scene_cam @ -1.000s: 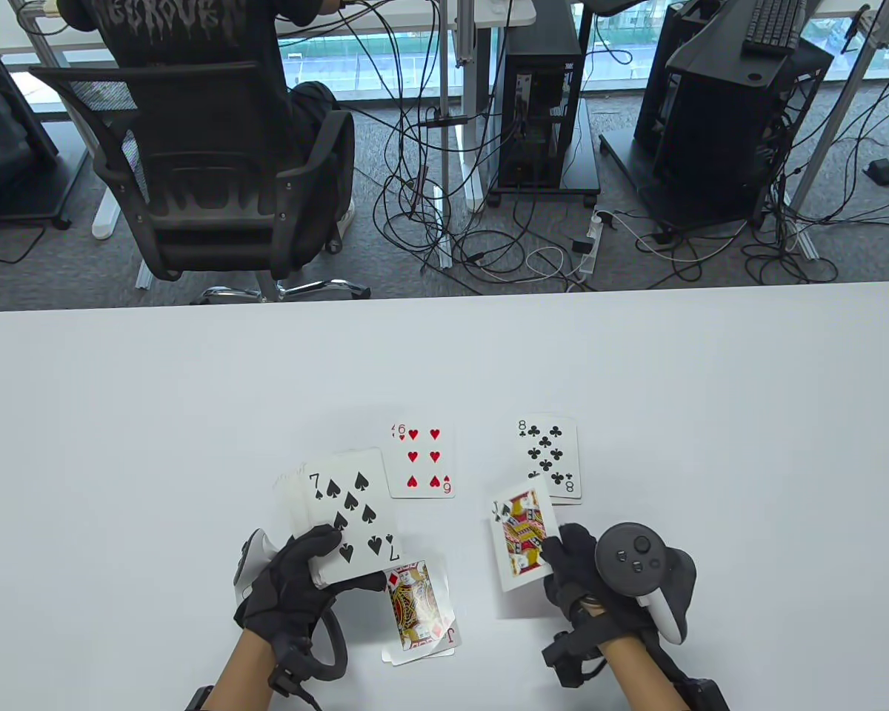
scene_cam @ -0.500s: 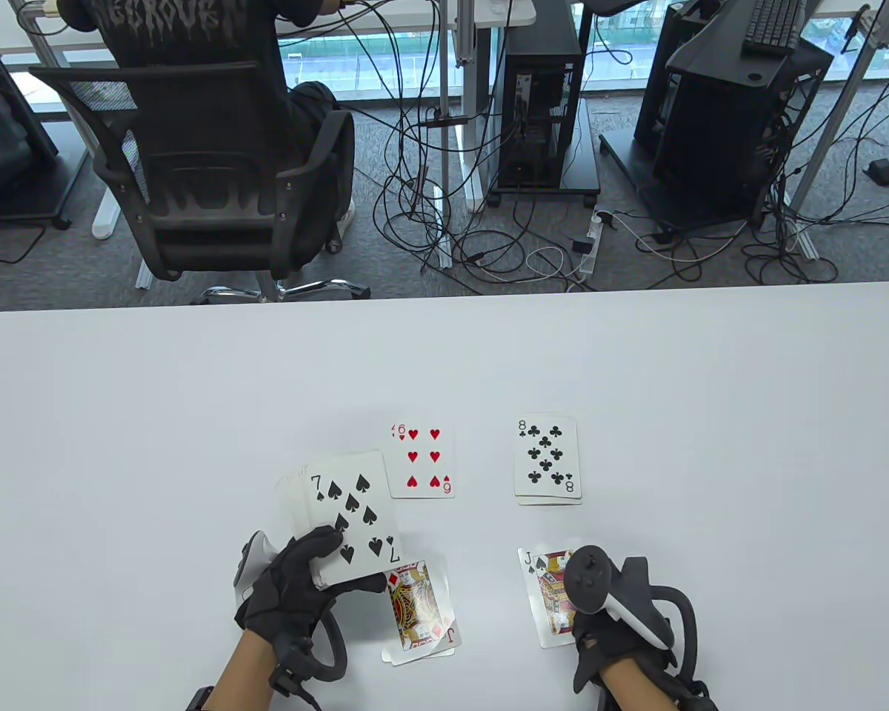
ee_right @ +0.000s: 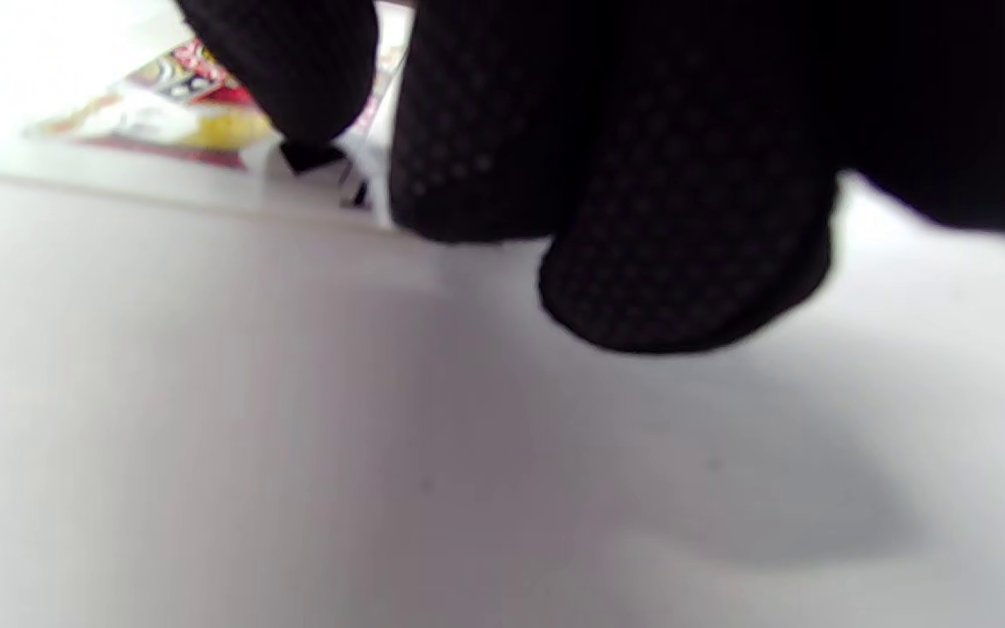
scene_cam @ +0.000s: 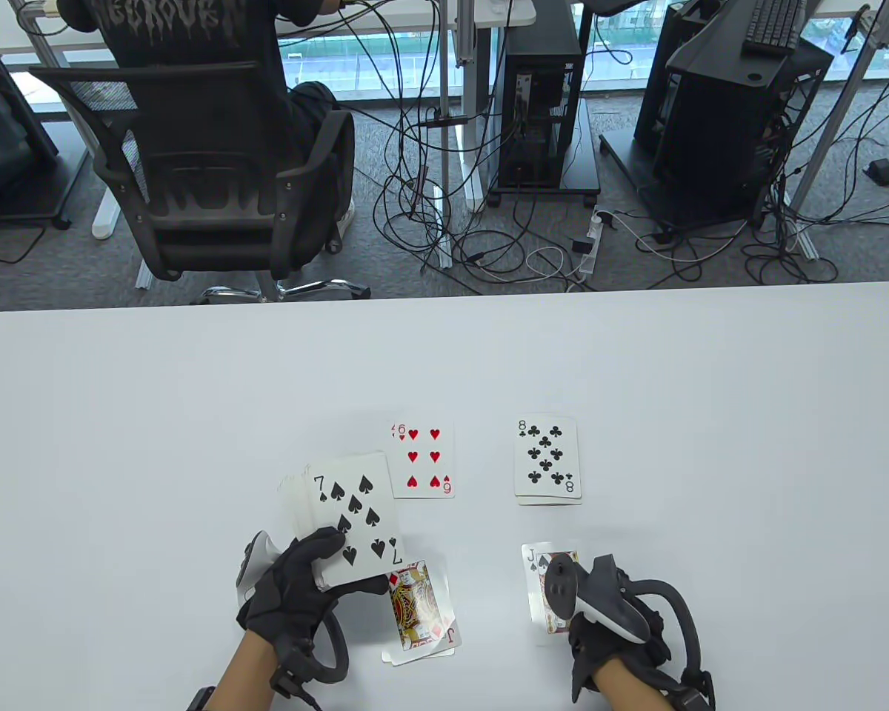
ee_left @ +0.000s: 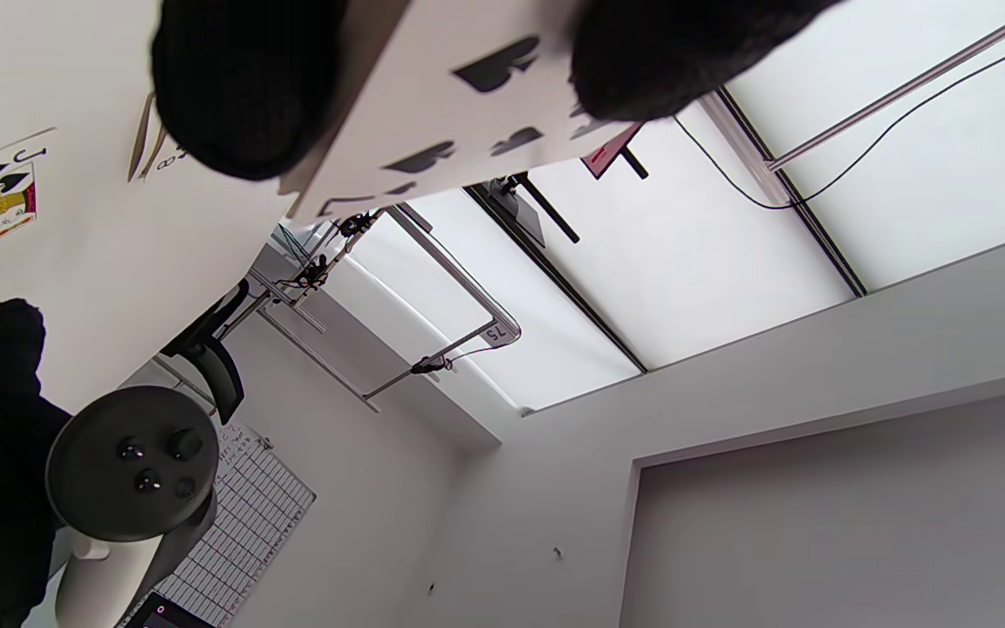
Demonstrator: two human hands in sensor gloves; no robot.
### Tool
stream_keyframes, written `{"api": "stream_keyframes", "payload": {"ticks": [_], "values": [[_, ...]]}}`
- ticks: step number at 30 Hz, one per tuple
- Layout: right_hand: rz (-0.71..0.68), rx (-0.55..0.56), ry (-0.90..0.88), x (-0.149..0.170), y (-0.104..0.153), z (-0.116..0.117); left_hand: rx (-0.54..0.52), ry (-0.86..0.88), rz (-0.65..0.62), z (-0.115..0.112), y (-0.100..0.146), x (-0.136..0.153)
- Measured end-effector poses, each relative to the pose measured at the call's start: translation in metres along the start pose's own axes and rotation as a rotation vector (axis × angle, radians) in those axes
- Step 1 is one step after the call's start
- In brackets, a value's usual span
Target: Playing card suit sorting
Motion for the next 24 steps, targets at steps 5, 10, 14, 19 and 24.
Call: {"api": "stream_keyframes", "payload": {"ticks": [5,10,14,19,24], "values": [[-0.191,0.212,-0.275,-0.021,0.012,-0.05,0.006,0.002,0.005,0.0,0.0,0.002],[-0.507,0.343,-0.575,-0.068,0.022,-0.078,0.019,-0.009,0.025,-0.004,-0.002,0.006],[-0.676,0.372,-0.726,-0.112,0.026,-0.081,0.035,-0.017,0.037,-0.008,-0.003,0.009],[-0.758,0.392,-0.764,-0.15,0.028,-0.08,0.043,-0.026,0.038,-0.008,-0.003,0.009],[-0.746,0.533,-0.65,-0.154,0.031,-0.079,0.042,-0.033,0.028,-0.008,-0.004,0.008]]}}
Point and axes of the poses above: the tracker on the back of each hand, its own x axis roughly to the little-finger side, its own y axis roughly from the fingertips to the wrist, z = x × y, the point moved 3 cm from there along -y, roughly from the wrist to the fingertips, and after that the axes turned 6 degrees about -y, right-handed, at the moved point
